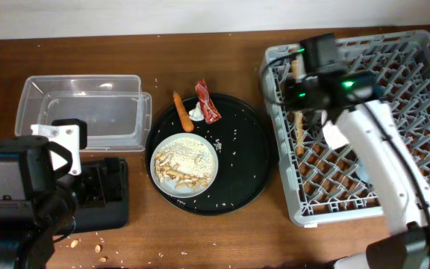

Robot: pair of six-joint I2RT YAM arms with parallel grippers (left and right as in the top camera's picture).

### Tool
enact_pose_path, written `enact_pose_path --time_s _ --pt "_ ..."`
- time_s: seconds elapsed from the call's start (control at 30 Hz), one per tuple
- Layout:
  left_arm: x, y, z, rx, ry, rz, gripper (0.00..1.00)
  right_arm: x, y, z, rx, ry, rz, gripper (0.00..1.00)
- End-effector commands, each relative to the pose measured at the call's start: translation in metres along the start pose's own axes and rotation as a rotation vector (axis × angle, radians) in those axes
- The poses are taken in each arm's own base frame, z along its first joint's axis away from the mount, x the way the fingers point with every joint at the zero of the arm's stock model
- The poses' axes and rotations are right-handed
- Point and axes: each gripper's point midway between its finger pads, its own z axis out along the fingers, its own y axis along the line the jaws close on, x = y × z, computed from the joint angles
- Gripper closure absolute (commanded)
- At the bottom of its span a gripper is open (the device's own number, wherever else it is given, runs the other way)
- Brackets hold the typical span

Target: Sort waste into correct bins and load items into the dishwasher rack

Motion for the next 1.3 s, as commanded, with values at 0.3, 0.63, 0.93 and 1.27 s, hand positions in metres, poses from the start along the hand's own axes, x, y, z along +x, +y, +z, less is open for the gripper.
enact_pose_path --time_s 0.3,0.63,0.93,1.27 --pt "-0.001 0.002 -0.002 -0.014 -0.010 -0.009 0.01 0.029 0.038 -0.074 -0.196 -0.033 -0.153 0.32" --pt "-0.001 0.002 -0.002 -0.014 -0.009 -0.009 0.01 0.099 -0.011 -0.242 -0.116 -0.483 -0.172 0.02" --pt "0.003 0.003 -0.002 -0.016 0.009 -0.010 0.01 0.177 -0.021 -0.050 -0.109 -0.795 -0.052 0.02" --pt "0.003 0.003 -0.002 -0.016 0.009 -0.010 0.01 0.169 -0.018 -0.035 -0.125 -0.956 -0.034 0.02"
